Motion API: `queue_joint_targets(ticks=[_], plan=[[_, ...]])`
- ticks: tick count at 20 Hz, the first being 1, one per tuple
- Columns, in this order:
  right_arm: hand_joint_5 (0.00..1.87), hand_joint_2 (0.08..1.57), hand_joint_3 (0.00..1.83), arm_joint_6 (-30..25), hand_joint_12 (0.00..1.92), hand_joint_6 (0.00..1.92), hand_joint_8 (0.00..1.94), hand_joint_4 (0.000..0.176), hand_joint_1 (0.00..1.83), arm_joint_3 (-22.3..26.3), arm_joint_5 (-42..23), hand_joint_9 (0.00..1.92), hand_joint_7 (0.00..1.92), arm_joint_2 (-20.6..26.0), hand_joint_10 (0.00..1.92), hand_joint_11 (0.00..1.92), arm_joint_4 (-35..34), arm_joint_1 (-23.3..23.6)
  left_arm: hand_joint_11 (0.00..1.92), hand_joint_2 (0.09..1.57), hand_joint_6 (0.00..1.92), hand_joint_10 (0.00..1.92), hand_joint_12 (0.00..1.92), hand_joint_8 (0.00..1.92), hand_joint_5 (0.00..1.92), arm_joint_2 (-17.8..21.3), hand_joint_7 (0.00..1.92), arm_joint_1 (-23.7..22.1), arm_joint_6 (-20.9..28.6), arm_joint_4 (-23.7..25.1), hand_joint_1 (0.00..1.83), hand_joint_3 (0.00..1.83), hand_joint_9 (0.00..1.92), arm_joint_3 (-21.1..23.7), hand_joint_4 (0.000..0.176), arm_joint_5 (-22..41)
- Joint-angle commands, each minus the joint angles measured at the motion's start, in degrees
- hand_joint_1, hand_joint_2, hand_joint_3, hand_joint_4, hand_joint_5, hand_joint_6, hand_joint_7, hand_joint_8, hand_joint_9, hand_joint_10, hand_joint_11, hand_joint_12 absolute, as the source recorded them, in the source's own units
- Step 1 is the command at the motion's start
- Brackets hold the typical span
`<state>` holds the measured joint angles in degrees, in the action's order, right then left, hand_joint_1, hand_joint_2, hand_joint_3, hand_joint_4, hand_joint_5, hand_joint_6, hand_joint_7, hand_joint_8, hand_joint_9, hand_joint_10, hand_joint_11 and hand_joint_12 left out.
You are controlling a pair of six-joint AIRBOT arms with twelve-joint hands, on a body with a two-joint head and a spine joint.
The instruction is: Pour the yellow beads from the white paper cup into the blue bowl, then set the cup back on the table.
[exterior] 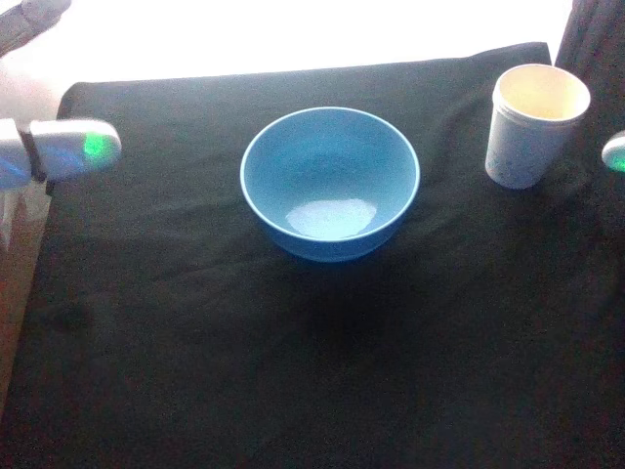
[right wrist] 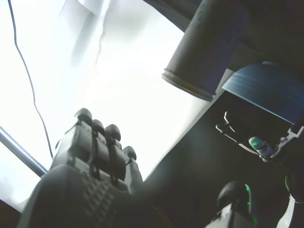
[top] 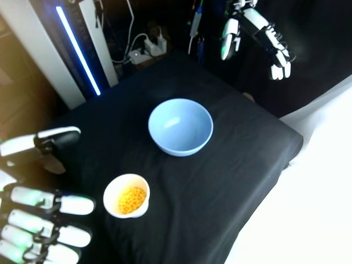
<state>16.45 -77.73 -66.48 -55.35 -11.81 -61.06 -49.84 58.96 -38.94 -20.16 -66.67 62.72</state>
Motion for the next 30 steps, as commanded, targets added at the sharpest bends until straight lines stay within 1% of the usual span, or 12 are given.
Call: queue_joint_targets(ticks=[1,2,3,6,10,13,17,21,22,23,26,30], plan=[[0.20,0.70,0.02,-0.54,0.23,0.00,0.01,0.000,0.90,-0.53,-6.01,0.19,0.20,-0.05,0.01,0.11,-1.99,0.46,0.00,0.74,0.01,0.01,0.33,0.01,0.17,-0.45,0.17,-0.68,0.55,-0.11,0.59,0.01,0.12,-0.51,0.000,5.67],[0.19,0.70,0.02,-0.54,0.22,0.00,0.01,0.000,0.92,-0.76,-5.54,0.20,0.20,-0.24,0.01,0.10,-2.04,0.46,0.00,0.75,0.00,0.00,0.40,0.00,0.19,-0.78,0.19,-0.79,0.72,0.06,0.60,0.00,0.16,-0.70,0.000,5.40],[0.19,0.68,0.00,-0.54,0.23,0.00,0.01,0.000,0.82,-0.96,-5.19,0.23,0.21,-0.42,0.02,0.12,-2.05,0.46,0.01,0.75,0.00,0.00,0.50,0.00,0.19,-1.05,0.19,-0.93,1.01,0.33,0.58,0.00,0.17,-0.90,0.000,5.20],[0.20,0.61,0.00,-0.54,0.42,0.00,0.00,0.000,0.78,-1.98,-4.16,0.24,0.20,-1.32,0.00,0.00,-2.50,0.46,0.00,0.73,0.00,0.00,0.52,0.00,0.16,-1.41,0.16,-1.16,1.25,0.78,0.58,0.00,0.13,-1.07,0.000,4.94],[0.14,0.62,0.00,-1.24,0.17,0.00,0.00,0.000,0.79,-4.38,-3.61,0.15,0.12,-4.28,0.00,0.00,-6.56,0.47,0.00,0.74,0.00,0.00,0.56,0.00,0.16,-1.76,0.17,-1.20,1.36,0.92,0.59,0.00,0.15,-1.07,0.000,5.01],[0.04,0.61,0.00,-5.85,0.01,0.00,0.00,0.000,0.73,-8.11,-3.09,0.02,0.02,-7.75,0.00,0.00,-7.63,0.47,0.00,0.74,0.00,0.01,0.57,0.00,0.17,-1.80,0.18,-1.23,1.42,1.05,0.63,0.00,0.17,-1.08,0.000,5.14],[0.00,0.62,0.01,-6.86,0.00,0.00,0.00,0.000,0.72,-10.95,0.66,0.00,0.00,-10.57,0.00,0.00,-8.74,0.49,0.00,0.75,0.00,0.00,0.62,0.00,0.19,-1.86,0.21,-1.37,1.51,1.38,0.59,0.00,0.20,-1.08,0.000,5.37],[0.00,0.60,0.00,-8.00,0.00,0.00,0.00,0.000,0.70,-13.15,3.76,0.00,0.00,-12.52,0.00,0.00,-9.12,0.93,0.00,0.81,0.00,0.00,0.43,0.00,0.19,-2.16,0.20,-1.42,1.56,1.60,0.56,0.01,0.16,-1.12,0.000,5.39],[0.00,0.58,0.00,-8.01,0.00,0.00,0.00,0.022,0.69,-13.66,4.59,0.00,0.00,-13.00,0.00,0.00,-9.12,1.12,0.00,0.81,0.00,0.00,0.43,0.00,0.19,-2.29,0.20,-1.43,1.56,1.66,0.56,0.01,0.16,-1.17,0.000,5.40],[0.00,0.59,0.00,-8.06,0.00,0.00,0.00,0.027,0.67,-14.03,5.26,0.00,0.00,-13.49,0.00,0.00,-9.12,1.27,0.00,0.81,0.00,0.00,0.43,0.00,0.19,-2.44,0.19,-1.43,1.56,1.68,0.58,0.00,0.16,-1.23,0.000,5.42],[0.00,0.61,0.00,-8.53,0.00,0.00,0.00,0.015,0.73,-15.54,6.98,0.00,0.00,-15.23,0.00,0.00,-9.06,2.05,0.00,0.87,0.00,0.00,0.53,0.00,0.20,-2.90,0.20,-1.48,1.67,1.75,0.58,0.00,0.17,-1.44,0.000,5.47],[0.00,0.62,0.01,-8.56,0.00,0.00,0.00,0.014,0.73,-17.78,10.55,0.00,0.00,-17.36,0.00,0.00,-7.90,3.56,0.00,0.88,0.00,0.00,0.62,0.00,0.18,-3.06,0.20,-1.61,1.90,2.17,0.57,0.00,0.19,-1.59,0.000,5.50]])
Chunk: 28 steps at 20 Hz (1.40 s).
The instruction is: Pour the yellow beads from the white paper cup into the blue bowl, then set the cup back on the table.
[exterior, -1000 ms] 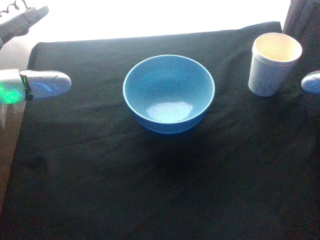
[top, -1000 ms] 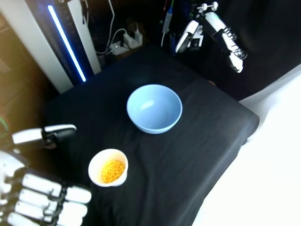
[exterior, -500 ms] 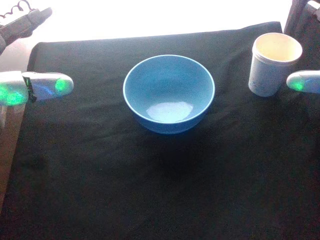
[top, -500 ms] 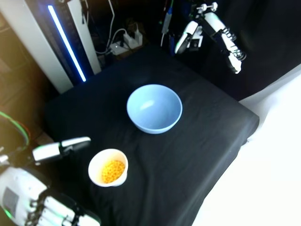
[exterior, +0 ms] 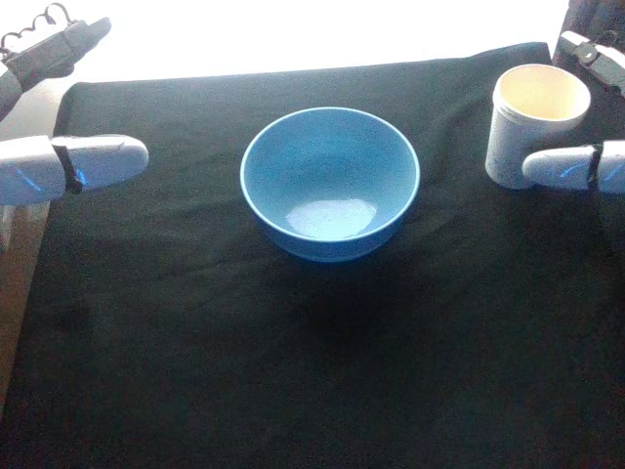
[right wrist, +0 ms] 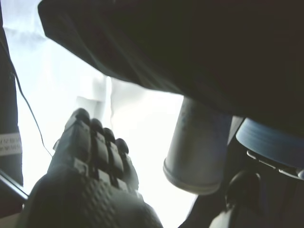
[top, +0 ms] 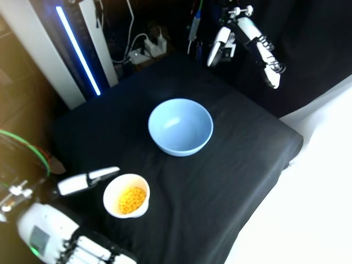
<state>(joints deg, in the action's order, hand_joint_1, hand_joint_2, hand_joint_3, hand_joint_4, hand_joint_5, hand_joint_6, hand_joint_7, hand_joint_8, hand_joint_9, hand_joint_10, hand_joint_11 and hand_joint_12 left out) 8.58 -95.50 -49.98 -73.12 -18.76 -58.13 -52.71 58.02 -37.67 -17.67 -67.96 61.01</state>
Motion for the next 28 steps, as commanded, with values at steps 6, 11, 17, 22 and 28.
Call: queue_joint_targets(ticks=[6,11,17,22,28], plan=[[0.03,0.57,0.00,-0.73,0.01,0.01,0.01,0.037,0.55,-2.24,-2.79,0.02,0.04,-1.76,0.00,0.01,-0.18,2.19,0.00,0.92,0.00,0.01,0.58,0.00,0.19,-0.47,0.19,-0.94,0.82,0.27,0.60,0.00,0.16,-0.40,0.000,7.12],[0.03,0.58,0.00,-0.74,0.04,0.00,0.00,0.001,0.53,-2.75,-2.32,0.05,0.02,-2.43,0.01,0.07,0.48,3.16,0.00,0.92,0.00,0.00,0.46,0.00,0.19,-0.59,0.15,-0.99,0.96,0.37,0.62,0.00,0.12,-0.40,0.006,7.00],[0.09,0.54,0.00,-0.74,1.15,0.02,0.01,0.008,0.57,-3.11,-1.93,0.30,0.05,-3.05,0.03,0.02,0.51,3.58,0.00,0.94,0.00,0.00,0.53,0.00,0.22,-0.71,0.19,-1.00,1.22,0.43,0.61,0.00,0.16,-0.42,0.015,7.08],[0.33,0.58,0.00,-0.75,0.40,0.01,0.00,0.000,0.55,-3.17,-1.91,0.11,0.09,-3.29,0.00,0.00,0.78,3.85,0.00,0.95,0.00,0.00,0.52,0.00,0.22,-0.86,0.18,-1.01,1.32,0.44,0.64,0.00,0.15,-0.49,0.020,7.07],[0.57,0.66,0.00,-1.43,0.53,0.00,0.00,0.000,0.59,-3.26,-1.91,0.10,0.10,-3.29,0.00,0.00,1.66,4.17,0.00,0.95,0.00,0.00,0.47,0.00,0.22,-0.95,0.16,-1.01,1.51,0.44,0.64,0.00,0.12,-0.62,0.017,7.00]])
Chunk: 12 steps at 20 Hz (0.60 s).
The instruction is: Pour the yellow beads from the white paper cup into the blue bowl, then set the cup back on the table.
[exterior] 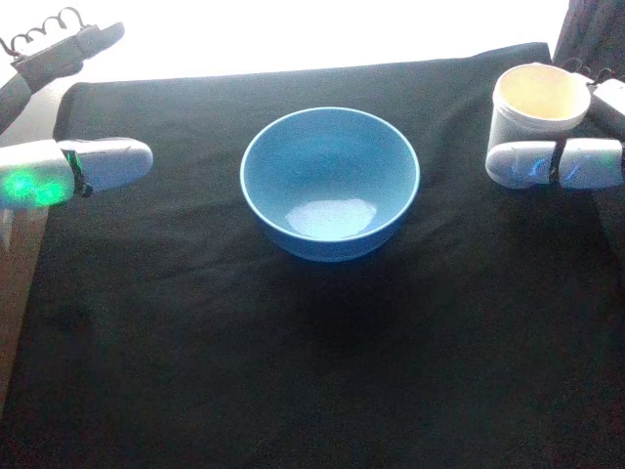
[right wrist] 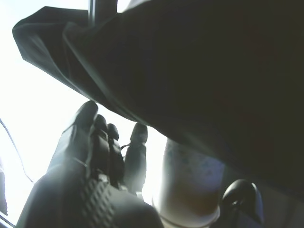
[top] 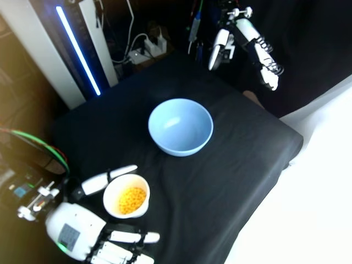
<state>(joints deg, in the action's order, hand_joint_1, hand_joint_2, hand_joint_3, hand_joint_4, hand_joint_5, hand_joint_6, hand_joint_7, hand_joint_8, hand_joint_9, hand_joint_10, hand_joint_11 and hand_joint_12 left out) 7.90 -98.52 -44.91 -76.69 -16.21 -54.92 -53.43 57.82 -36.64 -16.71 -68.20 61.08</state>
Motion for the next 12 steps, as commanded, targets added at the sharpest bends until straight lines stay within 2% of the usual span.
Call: queue_joint_targets(ticks=[1,2,3,5,6,7,8,9,10,11,12], plan=[[0.59,0.69,0.00,-0.97,0.36,0.00,0.00,0.007,0.58,-0.30,-6.98,0.06,0.10,0.27,0.01,0.00,-0.62,1.16,0.00,0.95,0.00,0.00,0.51,0.00,0.21,-0.23,0.17,-0.81,0.48,-0.52,0.63,0.00,0.14,-0.38,0.013,6.93],[0.61,0.71,0.01,-1.18,0.32,0.01,0.00,0.049,0.57,-0.38,-6.98,0.06,0.11,0.27,0.01,0.00,-0.36,1.34,0.00,0.96,0.00,0.01,0.54,0.00,0.21,-0.25,0.18,-0.81,0.48,-0.52,0.62,0.00,0.15,-0.38,0.000,6.91],[0.62,0.77,0.00,-1.90,0.46,0.00,0.00,0.081,0.55,-0.61,-6.98,0.10,0.11,0.25,0.00,0.00,0.18,1.54,0.00,0.95,0.00,0.00,0.52,0.00,0.21,-0.35,0.18,-0.81,0.49,-0.52,0.62,0.00,0.14,-0.41,0.009,6.89],[0.64,0.85,0.01,-2.70,0.26,0.00,0.00,0.069,0.60,-0.87,-6.98,0.07,0.12,0.25,0.00,0.00,0.81,1.79,0.00,0.94,0.00,0.00,0.51,0.00,0.19,-0.59,0.17,-0.81,0.56,-0.52,0.61,0.00,0.12,-0.52,0.023,6.80],[0.65,0.89,0.01,-2.73,0.21,0.00,0.00,0.078,0.63,-0.91,-6.98,0.07,0.13,0.25,0.00,0.00,1.07,1.79,0.00,0.94,0.00,0.00,0.48,0.00,0.19,-0.68,0.17,-0.81,0.62,-0.52,0.61,0.00,0.12,-0.58,0.014,6.77],[0.64,0.93,0.01,-2.76,0.15,0.00,0.00,0.061,0.62,-0.96,-6.98,0.07,0.14,0.25,0.00,0.00,1.52,1.93,0.00,0.93,0.00,0.00,0.50,0.00,0.19,-0.80,0.16,-0.81,0.73,-0.53,0.59,0.00,0.13,-0.66,0.012,6.74],[0.65,0.97,0.01,-2.93,0.01,0.00,0.00,0.075,0.61,-0.97,-6.98,0.05,0.14,0.25,0.00,0.00,2.10,2.21,0.00,0.93,0.00,0.00,0.51,0.00,0.20,-0.86,0.17,-0.82,0.81,-0.53,0.63,0.00,0.14,-0.71,0.000,6.74],[0.65,0.97,0.01,-3.05,0.01,0.00,0.00,0.075,0.61,-0.97,-6.98,0.05,0.14,0.26,0.00,0.00,2.50,2.36,0.00,0.93,0.00,0.00,0.51,0.00,0.20,-0.86,0.17,-0.82,0.84,-0.53,0.63,0.00,0.14,-0.71,0.000,6.75],[0.67,0.98,0.01,-3.17,0.00,0.01,0.01,0.082,0.64,-0.95,-6.99,0.04,0.16,0.26,0.00,0.00,2.73,2.41,0.00,0.93,0.00,0.00,0.52,0.00,0.21,-0.86,0.17,-0.81,0.86,-0.54,0.63,0.00,0.14,-0.72,0.001,6.78],[0.68,0.99,0.01,-3.25,0.00,0.01,0.01,0.095,0.63,-0.93,-6.99,0.05,0.17,0.28,0.00,0.00,2.97,2.42,0.00,0.93,0.00,0.00,0.55,0.00,0.21,-0.86,0.17,-0.81,0.86,-0.56,0.61,0.00,0.14,-0.72,0.014,6.78],[0.71,1.02,0.01,-3.39,0.00,0.02,0.01,0.045,0.76,-0.89,-6.99,0.06,0.19,0.31,0.01,0.00,3.25,2.45,0.00,0.92,0.00,0.00,0.54,0.00,0.21,-0.89,0.17,-0.81,0.86,-0.59,0.60,0.00,0.14,-0.72,0.002,6.79]])
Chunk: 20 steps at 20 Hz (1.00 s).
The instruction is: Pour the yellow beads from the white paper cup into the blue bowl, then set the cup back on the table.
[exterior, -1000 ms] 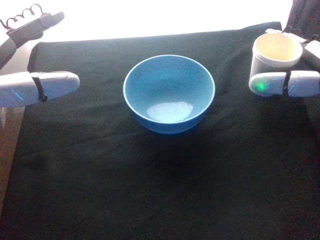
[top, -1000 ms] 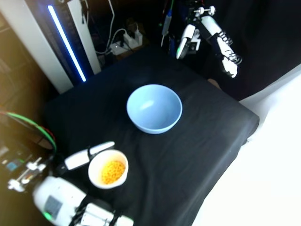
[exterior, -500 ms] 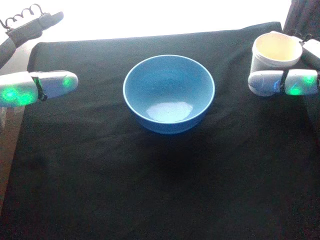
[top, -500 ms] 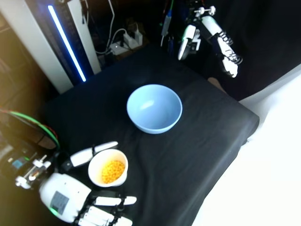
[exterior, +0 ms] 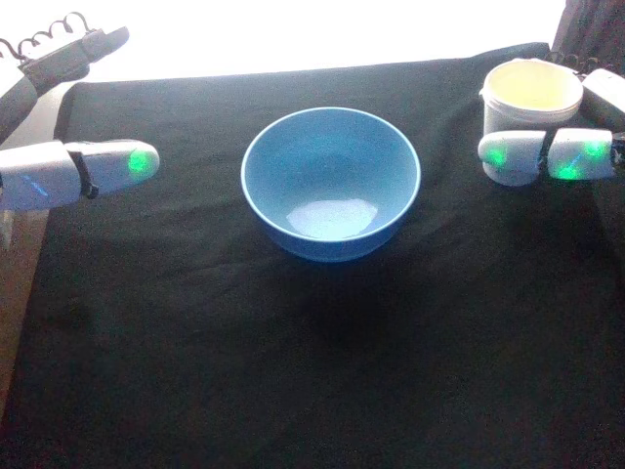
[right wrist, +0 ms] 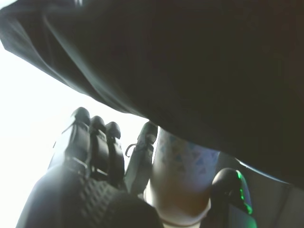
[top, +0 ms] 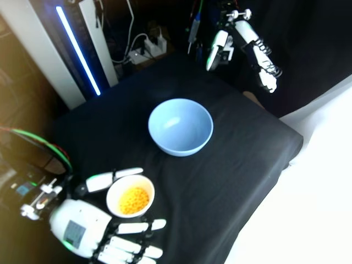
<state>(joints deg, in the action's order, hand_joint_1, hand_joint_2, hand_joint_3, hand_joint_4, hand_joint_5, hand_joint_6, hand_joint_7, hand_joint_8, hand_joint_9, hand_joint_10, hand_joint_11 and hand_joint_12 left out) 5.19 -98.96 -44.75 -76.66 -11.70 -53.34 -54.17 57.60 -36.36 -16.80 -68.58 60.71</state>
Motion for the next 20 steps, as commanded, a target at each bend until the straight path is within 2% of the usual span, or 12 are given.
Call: queue_joint_targets(ticks=[1,3,5,6,8,9,11,14,16,17,19,20], plan=[[0.71,1.02,0.01,-0.74,0.01,0.01,0.01,0.051,0.76,-0.31,-7.15,0.08,0.20,0.36,0.01,0.03,-1.03,0.90,0.00,0.93,0.00,0.00,0.54,0.00,0.20,-0.20,0.17,-0.59,0.58,-0.53,0.61,0.00,0.14,-0.36,0.000,7.16],[0.72,1.01,0.01,-0.74,0.01,0.01,0.01,0.048,0.74,0.13,-7.19,0.08,0.21,0.74,0.01,0.02,-0.62,0.96,0.00,0.93,0.00,0.00,0.54,0.00,0.20,-0.36,0.17,-0.58,1.05,-0.58,0.62,0.00,0.14,-0.53,0.000,7.22],[0.75,1.01,0.00,-0.74,0.01,0.02,0.01,0.021,0.76,0.73,-7.34,0.09,0.21,1.62,0.01,0.01,-0.08,1.00,0.00,0.93,0.00,0.00,0.56,0.00,0.20,-0.67,0.17,-0.58,1.58,-0.58,0.63,0.00,0.14,-0.85,0.000,7.27],[0.76,1.01,0.00,-0.74,0.01,0.02,0.01,0.030,0.75,0.94,-7.43,0.09,0.22,2.02,0.01,0.01,0.17,1.03,0.00,0.93,0.00,0.00,0.54,0.00,0.20,-0.73,0.16,-0.58,1.58,-0.58,0.63,0.00,0.13,-0.89,0.000,7.26],[0.79,1.04,0.00,-0.74,0.00,0.01,0.01,0.002,0.81,1.39,-7.51,0.08,0.27,2.86,0.00,0.00,1.55,2.15,0.00,0.92,0.00,0.00,0.55,0.00,0.21,-0.76,0.18,-0.59,1.58,-0.58,0.63,0.00,0.14,-0.91,0.000,7.24],[0.77,1.04,0.00,-0.74,0.00,0.00,0.00,0.044,0.77,1.45,-7.51,0.06,0.27,2.95,0.00,0.00,2.11,2.60,0.00,0.93,0.00,0.00,0.51,0.00,0.22,-0.76,0.17,-0.58,1.58,-0.58,0.62,0.00,0.13,-0.91,0.007,7.27],[0.77,1.06,0.01,-0.74,0.00,0.00,0.00,0.030,0.75,1.69,-7.51,0.06,0.27,3.50,0.00,0.00,3.76,3.76,0.00,0.93,0.00,0.00,0.50,0.00,0.21,-0.79,0.17,-0.57,1.58,-0.58,0.62,0.00,0.13,-0.94,0.000,7.21],[0.77,1.08,0.01,-0.74,0.02,0.00,0.01,0.063,0.71,1.83,-7.50,0.11,0.31,4.16,0.01,0.04,5.86,5.09,0.00,0.93,0.00,0.00,0.54,0.00,0.21,-0.93,0.18,-0.58,1.57,-0.56,0.62,0.00,0.15,-1.05,0.000,7.14],[0.86,1.10,0.00,-0.73,0.07,0.00,0.00,0.010,0.76,2.02,-7.47,0.18,0.39,4.65,0.01,0.10,7.11,5.76,0.00,0.93,0.00,0.01,0.55,0.00,0.22,-1.07,0.19,-0.58,1.57,-0.52,0.62,0.00,0.15,-1.16,0.000,6.96],[0.95,1.12,0.00,-0.73,0.15,0.78,0.01,0.143,0.96,2.06,-7.47,0.32,0.49,4.78,0.01,0.16,7.48,5.99,0.00,0.93,0.00,0.00,0.61,0.00,0.22,-1.15,0.19,-0.58,1.57,-0.52,0.61,0.00,0.16,-1.22,0.000,6.92],[0.98,1.12,0.00,-0.73,0.50,0.98,0.01,0.063,1.05,2.04,-7.39,0.60,0.72,4.97,0.02,0.31,8.07,6.45,0.00,0.93,0.00,0.01,0.60,0.00,0.23,-1.34,0.20,-0.58,1.57,-0.51,0.60,0.00,0.17,-1.35,0.000,6.79],[0.97,1.12,0.00,-0.72,0.61,0.99,0.01,0.000,1.08,2.04,-7.38,0.71,0.81,5.06,0.02,0.43,8.19,6.54,0.00,0.94,0.00,0.01,0.60,0.01,0.23,-1.40,0.20,-0.59,1.57,-0.51,0.59,0.01,0.18,-1.40,0.000,6.73]])
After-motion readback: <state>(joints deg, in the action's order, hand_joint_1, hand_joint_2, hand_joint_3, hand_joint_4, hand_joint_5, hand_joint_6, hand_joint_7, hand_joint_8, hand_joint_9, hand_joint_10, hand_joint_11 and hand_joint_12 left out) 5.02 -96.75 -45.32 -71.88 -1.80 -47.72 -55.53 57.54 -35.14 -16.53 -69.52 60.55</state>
